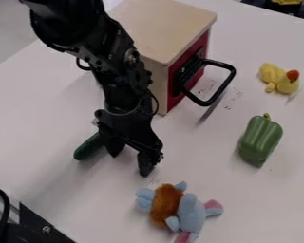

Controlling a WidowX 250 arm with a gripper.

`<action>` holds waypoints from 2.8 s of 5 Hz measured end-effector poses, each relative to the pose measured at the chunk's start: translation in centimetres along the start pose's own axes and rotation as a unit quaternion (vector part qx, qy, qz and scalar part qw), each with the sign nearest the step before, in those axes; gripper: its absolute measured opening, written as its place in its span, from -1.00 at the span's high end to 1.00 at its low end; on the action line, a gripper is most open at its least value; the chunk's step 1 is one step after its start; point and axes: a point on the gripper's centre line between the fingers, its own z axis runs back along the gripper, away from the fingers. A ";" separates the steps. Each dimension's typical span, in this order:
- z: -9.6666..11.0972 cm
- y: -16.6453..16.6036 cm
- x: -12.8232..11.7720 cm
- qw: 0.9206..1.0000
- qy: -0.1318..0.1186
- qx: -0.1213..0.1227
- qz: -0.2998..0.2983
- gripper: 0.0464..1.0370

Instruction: Put the green object on to of the drawer

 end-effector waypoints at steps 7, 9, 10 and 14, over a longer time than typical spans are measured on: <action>6.5 -12.5 10.7 0.998 -0.045 -0.028 -0.036 -0.92; 2.0 -13.6 11.9 0.999 0.018 -0.019 -0.038 -0.92; 0.3 -13.6 11.9 0.998 0.049 -0.014 -0.043 -0.86; 10.2 -11.2 14.0 0.994 -0.054 -0.031 -0.089 -0.65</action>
